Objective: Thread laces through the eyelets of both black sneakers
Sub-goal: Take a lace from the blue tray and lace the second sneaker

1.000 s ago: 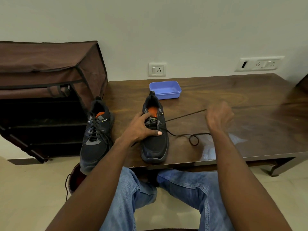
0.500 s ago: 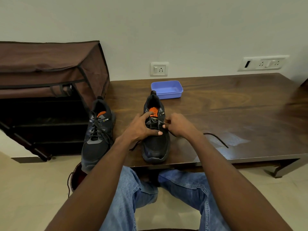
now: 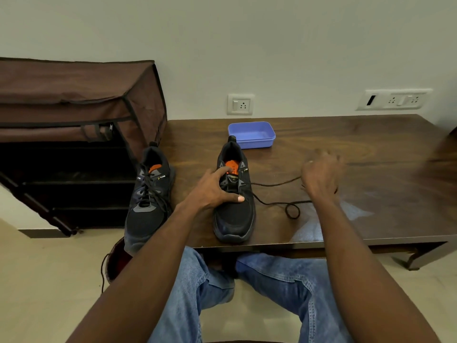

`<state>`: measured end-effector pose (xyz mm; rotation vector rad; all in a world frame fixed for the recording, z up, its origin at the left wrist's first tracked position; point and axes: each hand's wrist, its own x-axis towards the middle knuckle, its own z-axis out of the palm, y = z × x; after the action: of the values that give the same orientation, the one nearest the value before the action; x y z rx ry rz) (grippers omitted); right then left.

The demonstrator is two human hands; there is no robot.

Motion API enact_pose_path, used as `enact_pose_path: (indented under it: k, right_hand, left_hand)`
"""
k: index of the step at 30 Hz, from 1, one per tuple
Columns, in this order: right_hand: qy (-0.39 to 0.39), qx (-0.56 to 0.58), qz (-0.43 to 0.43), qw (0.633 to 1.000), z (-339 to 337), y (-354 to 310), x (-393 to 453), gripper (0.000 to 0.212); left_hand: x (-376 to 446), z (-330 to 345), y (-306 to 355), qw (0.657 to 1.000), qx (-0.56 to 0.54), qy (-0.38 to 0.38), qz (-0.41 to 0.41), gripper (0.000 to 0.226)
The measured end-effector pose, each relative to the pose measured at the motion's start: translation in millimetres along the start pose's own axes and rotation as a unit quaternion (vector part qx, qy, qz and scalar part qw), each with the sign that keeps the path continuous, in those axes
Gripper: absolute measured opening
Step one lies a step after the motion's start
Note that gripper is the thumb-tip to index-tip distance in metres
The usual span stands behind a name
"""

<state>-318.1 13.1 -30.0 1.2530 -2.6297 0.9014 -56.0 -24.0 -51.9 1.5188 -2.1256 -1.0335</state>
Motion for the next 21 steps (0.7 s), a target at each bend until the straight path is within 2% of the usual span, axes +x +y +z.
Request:
enact_pose_path:
  k: [2,4,6,9,11,16,21]
  right_hand:
    - [-0.142,0.074,-0.116,0.98,8.9,-23.4,-12.6,0.029]
    - [-0.307,0.084,-0.163,0.934,16.6,-45.0,-28.1,0.03]
    - [-0.361,0.01,-0.222,0.906,22.8,-58.8,-39.3,0.021]
    - [-0.348,-0.022,-0.239,0.906,22.4,-64.0,-40.0,0.012]
    - [-0.327,-0.033,-0.209,0.921,18.4,-57.9,-32.3,0.012]
    - [-0.196,-0.057,-0.114,0.972,8.2,-22.2,-7.2,0.007]
    - [-0.174,-0.07,-0.089,0.978,9.5,-15.5,-10.8,0.007]
  left_hand:
    - [-0.5,-0.1,0.7,1.0,0.001,0.0,-0.003,0.102]
    - [-0.9,-0.1,0.9,1.0,0.001,0.002,-0.004,0.102]
    - [-1.4,0.4,1.0,1.0,0.0,0.002,-0.003,0.101]
    - [-1.2,0.5,1.0,1.0,-0.002,0.002,-0.007,0.101]
    - [-1.0,0.1,1.6,1.0,0.001,0.001,-0.009,0.101]
    - [-1.4,-0.4,3.4,1.0,0.006,0.002,-0.014,0.101]
    - [-0.5,1.4,5.9,1.0,0.008,0.005,-0.02,0.101]
